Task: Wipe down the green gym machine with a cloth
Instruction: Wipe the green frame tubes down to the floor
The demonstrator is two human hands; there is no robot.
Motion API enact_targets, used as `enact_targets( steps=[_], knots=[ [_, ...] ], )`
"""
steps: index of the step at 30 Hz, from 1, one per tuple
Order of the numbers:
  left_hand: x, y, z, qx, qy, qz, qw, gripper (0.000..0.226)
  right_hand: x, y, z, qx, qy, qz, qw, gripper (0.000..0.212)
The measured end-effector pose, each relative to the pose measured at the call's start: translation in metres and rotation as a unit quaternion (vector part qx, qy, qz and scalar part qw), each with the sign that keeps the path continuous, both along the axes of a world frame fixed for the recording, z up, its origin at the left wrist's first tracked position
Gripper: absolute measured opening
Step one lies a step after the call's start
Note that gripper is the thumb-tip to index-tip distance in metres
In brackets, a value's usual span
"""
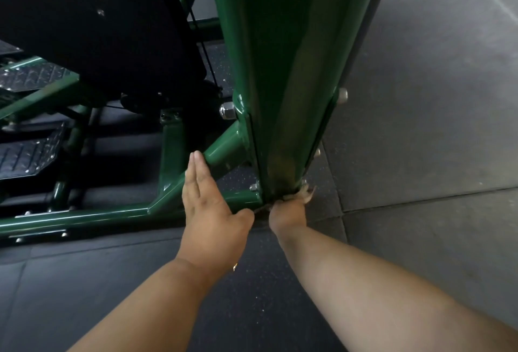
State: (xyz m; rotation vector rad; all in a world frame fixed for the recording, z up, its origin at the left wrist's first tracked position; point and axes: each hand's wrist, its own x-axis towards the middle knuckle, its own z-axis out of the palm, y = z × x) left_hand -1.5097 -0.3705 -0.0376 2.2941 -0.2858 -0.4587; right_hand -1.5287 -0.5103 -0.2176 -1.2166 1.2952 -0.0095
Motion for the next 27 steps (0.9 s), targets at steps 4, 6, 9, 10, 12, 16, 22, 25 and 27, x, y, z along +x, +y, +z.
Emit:
enact_targets(
  steps=[4,6,9,10,12,16,22,25,27],
  knots=[
    [0.0,-0.002,-0.001,-0.001,0.005,-0.001,1.0,0.119,-0.011,0.004,-0.01,-0.101,-0.019,-0.005,0.995,0.067],
    [0.001,-0.001,-0.002,0.004,0.005,-0.01,1.0,0.12,-0.019,-0.012,-0.015,-0.143,0.018,0.102,0.984,0.07],
    [0.004,0.0,-0.003,0.018,0.008,-0.015,1.0,0.122,-0.013,-0.046,-0.06,-0.112,0.059,0.206,0.97,0.058],
    [0.004,0.0,-0.004,0.022,0.009,-0.015,1.0,0.123,-0.008,-0.058,-0.087,-0.103,0.048,0.207,0.972,0.058],
    [0.005,-0.001,-0.005,0.027,0.006,-0.017,0.999,0.123,-0.003,-0.069,-0.113,-0.09,0.015,0.199,0.976,0.058],
    [0.004,-0.005,-0.006,0.028,0.011,-0.008,1.0,0.122,-0.013,-0.041,-0.038,-0.042,-0.081,0.114,0.989,0.042],
    [0.003,-0.006,-0.009,0.029,-0.001,-0.002,1.0,0.122,-0.016,-0.048,-0.027,0.013,-0.109,0.141,0.984,0.071],
    [0.004,-0.005,-0.01,0.035,-0.01,-0.002,0.999,0.125,-0.012,-0.052,-0.024,0.05,-0.069,0.19,0.978,0.077],
    [0.005,-0.005,-0.011,0.038,-0.003,0.002,0.999,0.126,-0.008,-0.051,-0.023,0.045,-0.021,0.195,0.98,0.071]
  ],
)
